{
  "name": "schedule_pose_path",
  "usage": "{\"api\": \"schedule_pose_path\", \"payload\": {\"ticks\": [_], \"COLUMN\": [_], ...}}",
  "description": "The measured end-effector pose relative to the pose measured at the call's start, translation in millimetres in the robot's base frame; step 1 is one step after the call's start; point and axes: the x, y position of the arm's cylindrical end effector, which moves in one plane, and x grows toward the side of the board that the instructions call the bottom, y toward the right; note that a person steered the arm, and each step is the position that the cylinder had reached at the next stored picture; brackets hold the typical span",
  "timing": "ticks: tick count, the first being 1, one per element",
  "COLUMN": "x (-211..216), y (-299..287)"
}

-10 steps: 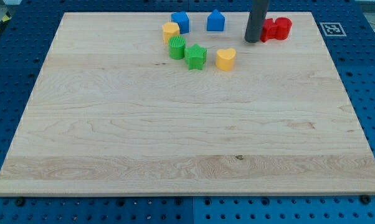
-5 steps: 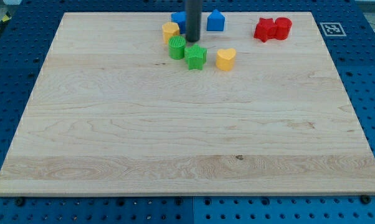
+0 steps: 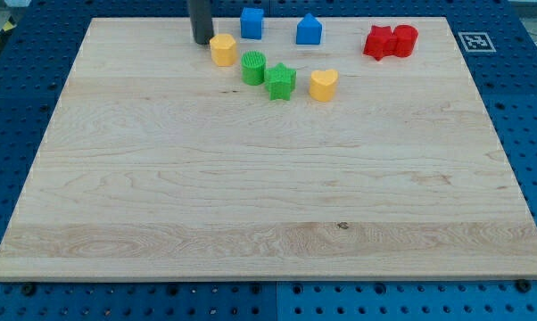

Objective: Slide the yellow hexagon closer to blue triangle

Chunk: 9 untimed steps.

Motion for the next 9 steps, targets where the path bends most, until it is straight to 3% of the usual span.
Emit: {"api": "schedule_pose_path", "payload": {"ticks": [3,6,9], "x": [39.9,24.0,4.1], "y": [22.2,86.1,109.8]}}
